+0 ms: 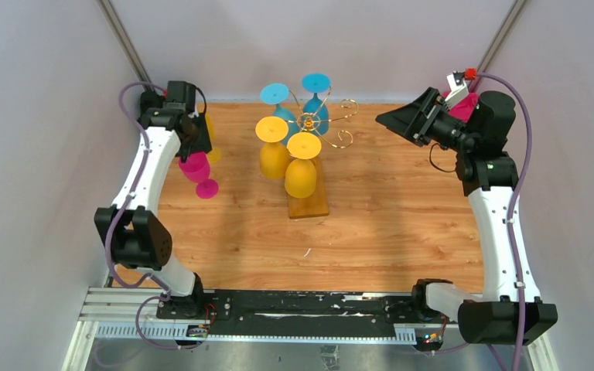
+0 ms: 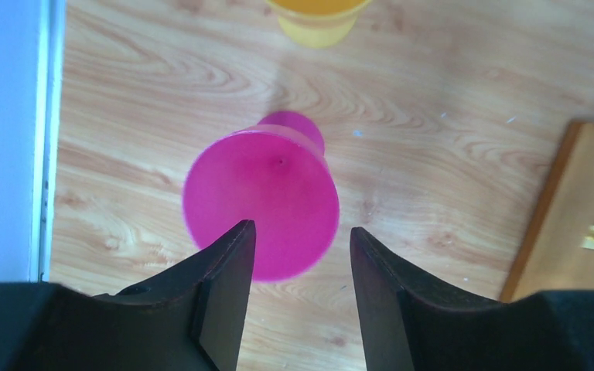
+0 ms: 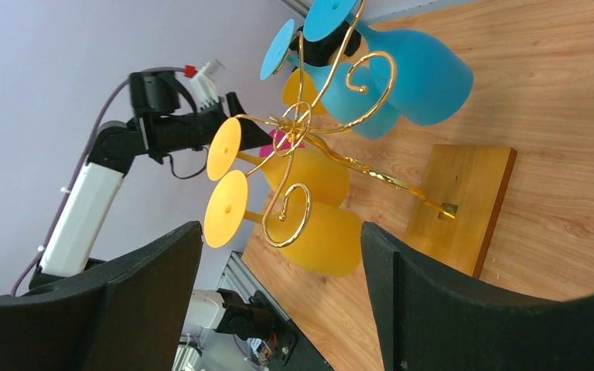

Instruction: Take the wine glass off the wine glass rack

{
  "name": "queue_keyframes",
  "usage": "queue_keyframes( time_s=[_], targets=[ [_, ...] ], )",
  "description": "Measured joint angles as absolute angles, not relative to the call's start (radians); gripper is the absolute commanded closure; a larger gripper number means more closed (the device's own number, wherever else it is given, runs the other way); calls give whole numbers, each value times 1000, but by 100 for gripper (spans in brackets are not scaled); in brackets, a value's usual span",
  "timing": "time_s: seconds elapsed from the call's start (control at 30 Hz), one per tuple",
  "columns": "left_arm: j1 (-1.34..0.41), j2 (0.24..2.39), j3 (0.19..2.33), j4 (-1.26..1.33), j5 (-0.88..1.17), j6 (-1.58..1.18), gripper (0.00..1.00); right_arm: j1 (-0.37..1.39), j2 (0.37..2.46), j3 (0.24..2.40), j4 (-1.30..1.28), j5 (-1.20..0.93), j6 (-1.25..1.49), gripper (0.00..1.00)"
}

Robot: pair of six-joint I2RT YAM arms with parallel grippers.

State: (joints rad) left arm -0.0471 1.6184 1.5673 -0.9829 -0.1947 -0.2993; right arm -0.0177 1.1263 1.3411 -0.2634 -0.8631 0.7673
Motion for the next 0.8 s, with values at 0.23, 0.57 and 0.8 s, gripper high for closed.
queue_keyframes(
  time_s=[0.23, 0.57, 0.8],
  targets=[
    [-47, 1489, 1683, -1003, -171, -305, 48, -18, 1123, 1294, -219, -896, 802, 34],
    [-56, 1233, 1711, -851, 93, -374, 43, 97, 1126, 1283, -148, -937, 875, 54],
    [-64, 995, 1319, -310, 452, -601, 39, 303, 1161, 1287, -141, -923, 878, 60]
  ],
)
